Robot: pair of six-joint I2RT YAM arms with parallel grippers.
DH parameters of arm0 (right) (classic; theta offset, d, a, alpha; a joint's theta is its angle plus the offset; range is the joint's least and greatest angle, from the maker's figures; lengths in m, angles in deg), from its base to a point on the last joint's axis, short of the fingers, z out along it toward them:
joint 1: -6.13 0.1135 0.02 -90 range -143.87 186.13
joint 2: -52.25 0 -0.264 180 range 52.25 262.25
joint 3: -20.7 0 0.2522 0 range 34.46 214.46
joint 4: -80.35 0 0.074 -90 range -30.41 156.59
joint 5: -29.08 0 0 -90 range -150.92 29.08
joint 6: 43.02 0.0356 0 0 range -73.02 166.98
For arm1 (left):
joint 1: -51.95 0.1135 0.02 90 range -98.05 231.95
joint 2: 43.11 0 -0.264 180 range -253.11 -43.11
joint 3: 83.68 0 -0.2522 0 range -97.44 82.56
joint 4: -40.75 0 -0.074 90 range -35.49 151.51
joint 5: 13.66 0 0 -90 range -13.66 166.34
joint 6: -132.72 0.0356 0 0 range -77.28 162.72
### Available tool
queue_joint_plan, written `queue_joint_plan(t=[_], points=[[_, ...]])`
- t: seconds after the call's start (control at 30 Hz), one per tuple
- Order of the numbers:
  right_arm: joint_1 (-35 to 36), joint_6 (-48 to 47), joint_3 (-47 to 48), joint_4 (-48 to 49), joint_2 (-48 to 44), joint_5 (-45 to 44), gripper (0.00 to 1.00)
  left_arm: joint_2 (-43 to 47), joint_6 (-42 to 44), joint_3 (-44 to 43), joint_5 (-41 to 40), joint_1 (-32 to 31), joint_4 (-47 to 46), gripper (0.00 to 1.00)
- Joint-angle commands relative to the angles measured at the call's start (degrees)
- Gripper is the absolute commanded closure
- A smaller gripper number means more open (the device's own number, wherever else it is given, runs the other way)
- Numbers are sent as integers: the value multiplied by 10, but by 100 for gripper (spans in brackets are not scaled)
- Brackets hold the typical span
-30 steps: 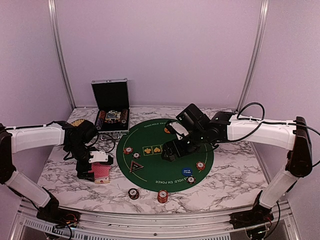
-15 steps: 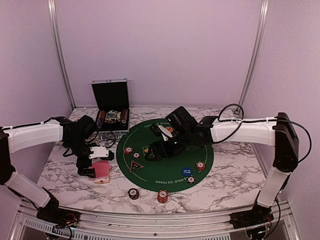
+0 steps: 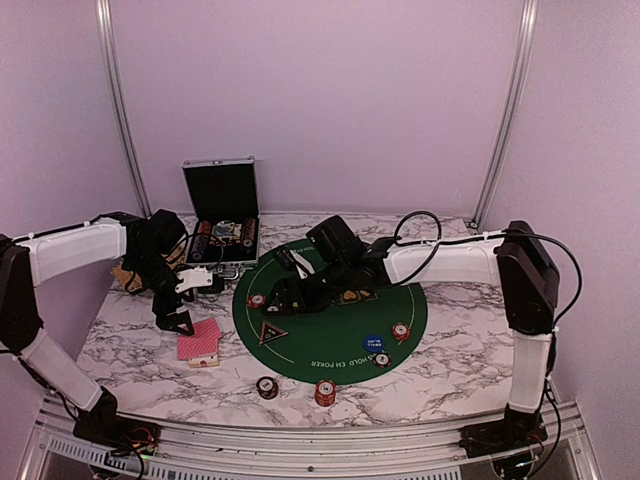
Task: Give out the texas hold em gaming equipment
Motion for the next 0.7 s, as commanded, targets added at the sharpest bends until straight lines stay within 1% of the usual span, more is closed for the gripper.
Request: queue_joint_plan(t=[0.0,0.03,0.17,0.27,0.37,0.5,0.6,0.67], points=[[3,21,56,63,40,20,24,4,17,7,37,1,41,1],[5,21,83,63,56,21,26,11,20,16,37,0,42,1],[7,19,178,49,143,39,40,36,15,49,34,-1,41,1],[15,8,230,23,177,34,43,32,19,54,27,0,36,1],[20,12,219,29,175,26,43,5,23,44,12,1,27,1],[20,28,177,61,159,19,45,-14,31,28,22,0,27,1],[20,38,175,74,164,22,54,-21,38,28,19,1,25,1],[19,43,181,79,173,26,63,-24,32,26,20,2,19,1]])
